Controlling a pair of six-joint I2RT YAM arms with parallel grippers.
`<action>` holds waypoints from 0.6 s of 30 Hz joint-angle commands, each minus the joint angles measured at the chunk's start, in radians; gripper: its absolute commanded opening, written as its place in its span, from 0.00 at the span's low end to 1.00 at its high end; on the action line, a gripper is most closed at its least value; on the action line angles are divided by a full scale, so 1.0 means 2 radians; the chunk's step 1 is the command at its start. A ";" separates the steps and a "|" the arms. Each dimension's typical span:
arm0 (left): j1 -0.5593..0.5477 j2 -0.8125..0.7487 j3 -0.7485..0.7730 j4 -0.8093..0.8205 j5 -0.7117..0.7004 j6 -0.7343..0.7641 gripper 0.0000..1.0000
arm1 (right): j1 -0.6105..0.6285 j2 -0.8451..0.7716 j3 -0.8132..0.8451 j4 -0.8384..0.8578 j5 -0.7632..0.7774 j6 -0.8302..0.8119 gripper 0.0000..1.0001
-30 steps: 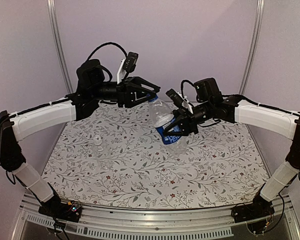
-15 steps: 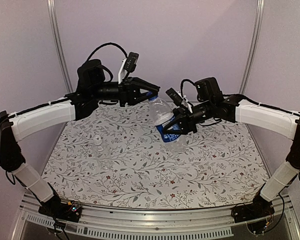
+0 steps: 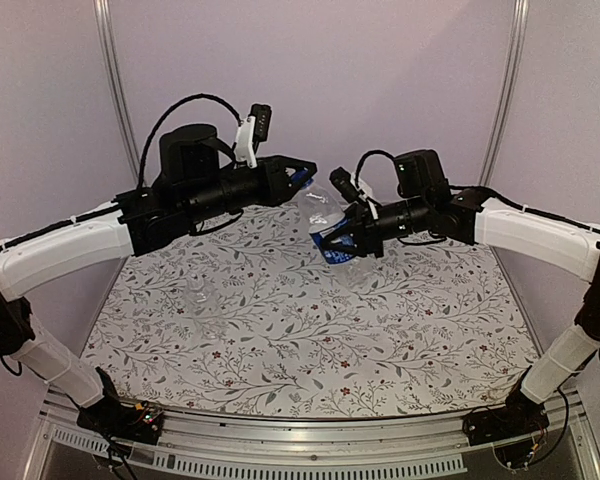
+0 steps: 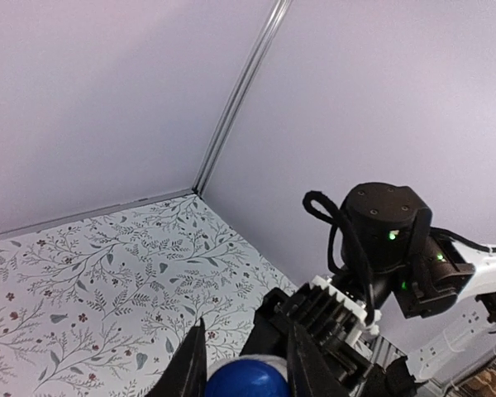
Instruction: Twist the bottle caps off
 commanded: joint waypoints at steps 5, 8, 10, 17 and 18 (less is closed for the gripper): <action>-0.021 0.004 0.018 -0.034 -0.111 -0.007 0.11 | 0.000 0.006 0.002 -0.018 0.047 0.015 0.30; -0.019 0.000 0.014 -0.024 -0.097 0.005 0.23 | 0.000 0.006 0.002 -0.020 0.044 0.013 0.30; -0.014 -0.008 0.002 -0.001 -0.071 0.015 0.33 | 0.000 0.006 0.002 -0.021 0.040 0.011 0.30; 0.035 -0.032 -0.013 0.037 0.070 0.028 0.73 | 0.000 0.002 0.002 -0.031 -0.012 -0.006 0.32; 0.042 -0.034 -0.015 0.041 0.094 0.032 0.76 | 0.000 0.002 0.003 -0.032 -0.021 -0.009 0.32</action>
